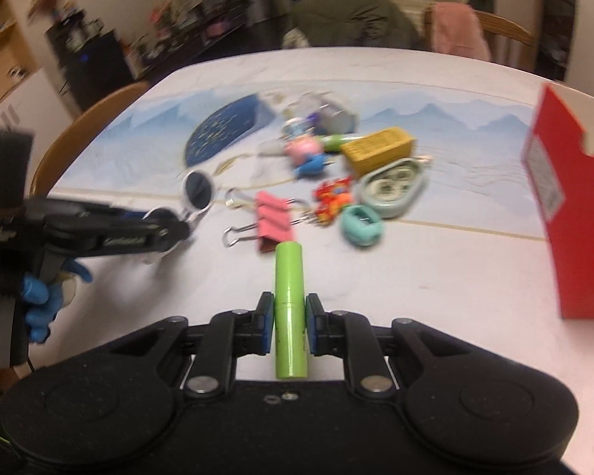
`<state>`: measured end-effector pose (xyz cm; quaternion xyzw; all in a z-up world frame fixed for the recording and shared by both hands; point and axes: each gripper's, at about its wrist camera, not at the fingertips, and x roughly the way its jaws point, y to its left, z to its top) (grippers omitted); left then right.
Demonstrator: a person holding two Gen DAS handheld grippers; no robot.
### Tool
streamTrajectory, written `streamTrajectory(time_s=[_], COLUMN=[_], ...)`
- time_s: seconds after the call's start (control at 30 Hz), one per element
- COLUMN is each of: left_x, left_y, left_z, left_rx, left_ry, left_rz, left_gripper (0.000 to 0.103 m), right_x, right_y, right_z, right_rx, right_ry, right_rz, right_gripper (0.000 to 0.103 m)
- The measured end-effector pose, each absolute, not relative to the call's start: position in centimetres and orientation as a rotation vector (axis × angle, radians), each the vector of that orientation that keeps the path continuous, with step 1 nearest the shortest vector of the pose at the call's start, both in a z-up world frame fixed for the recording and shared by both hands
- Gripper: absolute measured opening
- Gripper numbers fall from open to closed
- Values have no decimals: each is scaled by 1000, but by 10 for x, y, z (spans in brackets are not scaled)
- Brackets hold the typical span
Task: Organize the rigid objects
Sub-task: 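Carry the sunglasses and green stick into the red shoebox with both grippers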
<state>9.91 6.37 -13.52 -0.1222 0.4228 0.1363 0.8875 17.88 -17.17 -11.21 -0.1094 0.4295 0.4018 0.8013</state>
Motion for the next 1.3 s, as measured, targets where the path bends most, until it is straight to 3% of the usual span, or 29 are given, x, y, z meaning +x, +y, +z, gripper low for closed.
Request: streamTrajectory(time_s=[0.7, 1.3], left_x=[102, 218], left_y=[11, -120], left_z=[-59, -19], left_rx=[-321, -190], left_ry=[719, 667], left_rz=[245, 0], left_gripper=[21, 21], right_x=[235, 334], right_y=[-270, -355], right_z=[-36, -18], right_rx=[-67, -24], right_ry=[790, 752], right_rz=[718, 552], right_gripper=[15, 15])
